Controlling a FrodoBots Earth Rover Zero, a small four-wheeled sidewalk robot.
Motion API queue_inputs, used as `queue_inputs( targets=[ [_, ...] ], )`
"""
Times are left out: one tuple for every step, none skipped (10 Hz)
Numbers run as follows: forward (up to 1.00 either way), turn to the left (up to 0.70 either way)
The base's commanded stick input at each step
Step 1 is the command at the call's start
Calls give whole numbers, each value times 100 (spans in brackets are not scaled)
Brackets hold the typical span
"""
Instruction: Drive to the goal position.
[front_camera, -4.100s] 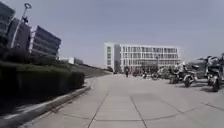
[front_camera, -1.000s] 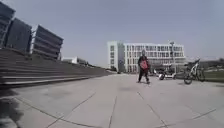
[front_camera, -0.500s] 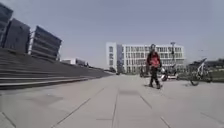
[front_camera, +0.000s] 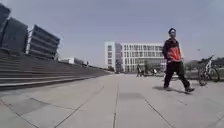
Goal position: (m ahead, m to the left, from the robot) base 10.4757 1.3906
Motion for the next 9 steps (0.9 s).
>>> queue_inputs(
  targets=[
    [100, 40],
    [100, 40],
    [100, 40],
    [100, 40],
    [100, 0],
    [100, 0],
    [100, 0],
    [100, 0],
    [99, 0]
  ],
)
